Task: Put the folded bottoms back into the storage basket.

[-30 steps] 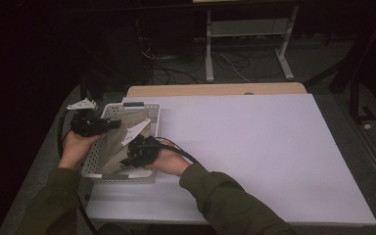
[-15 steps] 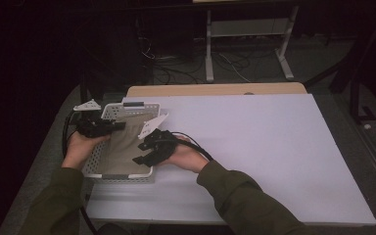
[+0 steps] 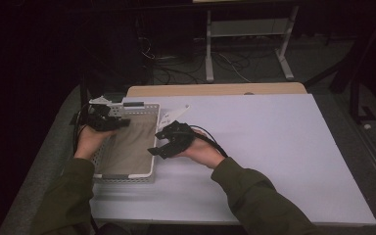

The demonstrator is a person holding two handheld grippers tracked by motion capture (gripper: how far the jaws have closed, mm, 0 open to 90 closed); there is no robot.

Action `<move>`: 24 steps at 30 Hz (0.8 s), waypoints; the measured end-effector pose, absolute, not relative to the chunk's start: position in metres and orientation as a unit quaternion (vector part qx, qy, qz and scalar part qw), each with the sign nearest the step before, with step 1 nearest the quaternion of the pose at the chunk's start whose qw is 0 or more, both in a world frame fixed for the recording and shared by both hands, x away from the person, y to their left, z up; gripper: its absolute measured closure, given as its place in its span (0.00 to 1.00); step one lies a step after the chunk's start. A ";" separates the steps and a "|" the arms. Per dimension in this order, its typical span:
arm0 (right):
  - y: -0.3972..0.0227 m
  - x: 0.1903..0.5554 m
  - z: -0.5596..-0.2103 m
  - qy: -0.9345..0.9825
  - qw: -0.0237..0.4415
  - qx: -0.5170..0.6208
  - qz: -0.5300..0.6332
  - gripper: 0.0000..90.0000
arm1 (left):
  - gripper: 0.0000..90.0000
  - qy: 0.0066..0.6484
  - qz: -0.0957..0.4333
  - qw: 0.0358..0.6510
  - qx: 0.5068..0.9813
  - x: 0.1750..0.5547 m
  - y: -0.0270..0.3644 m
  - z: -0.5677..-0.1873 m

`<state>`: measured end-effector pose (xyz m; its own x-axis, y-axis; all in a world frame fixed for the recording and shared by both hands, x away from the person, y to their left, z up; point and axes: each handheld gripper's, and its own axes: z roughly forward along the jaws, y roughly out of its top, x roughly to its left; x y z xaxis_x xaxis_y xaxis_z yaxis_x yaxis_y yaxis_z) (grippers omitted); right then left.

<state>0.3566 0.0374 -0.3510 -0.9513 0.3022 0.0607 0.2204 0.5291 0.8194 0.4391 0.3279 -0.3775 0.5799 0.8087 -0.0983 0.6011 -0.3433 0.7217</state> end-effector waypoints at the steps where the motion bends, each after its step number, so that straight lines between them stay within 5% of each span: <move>1: 0.035 0.357 -0.352 0.873 0.046 0.150 0.461 0.44 | 0.80 0.439 0.143 0.366 0.808 0.441 0.327 -0.379; 11: 0.015 0.362 -0.355 0.863 0.041 0.176 0.471 0.37 | 0.54 0.494 0.190 0.361 0.768 0.448 0.328 -0.378; 16: 0.005 0.365 -0.357 0.859 0.047 0.192 0.472 0.35 | 0.35 0.494 0.176 0.367 0.768 0.444 0.325 -0.375; 24: -0.014 0.368 -0.364 0.853 0.066 0.218 0.470 0.31 | 0.21 0.474 0.144 0.396 0.773 0.424 0.315 -0.368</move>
<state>0.3683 -0.0140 -0.3636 -0.8960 0.4343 0.0928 0.3106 0.4633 0.8300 0.4242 0.3150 -0.3677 0.5086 0.8473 -0.1527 0.6192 -0.2368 0.7487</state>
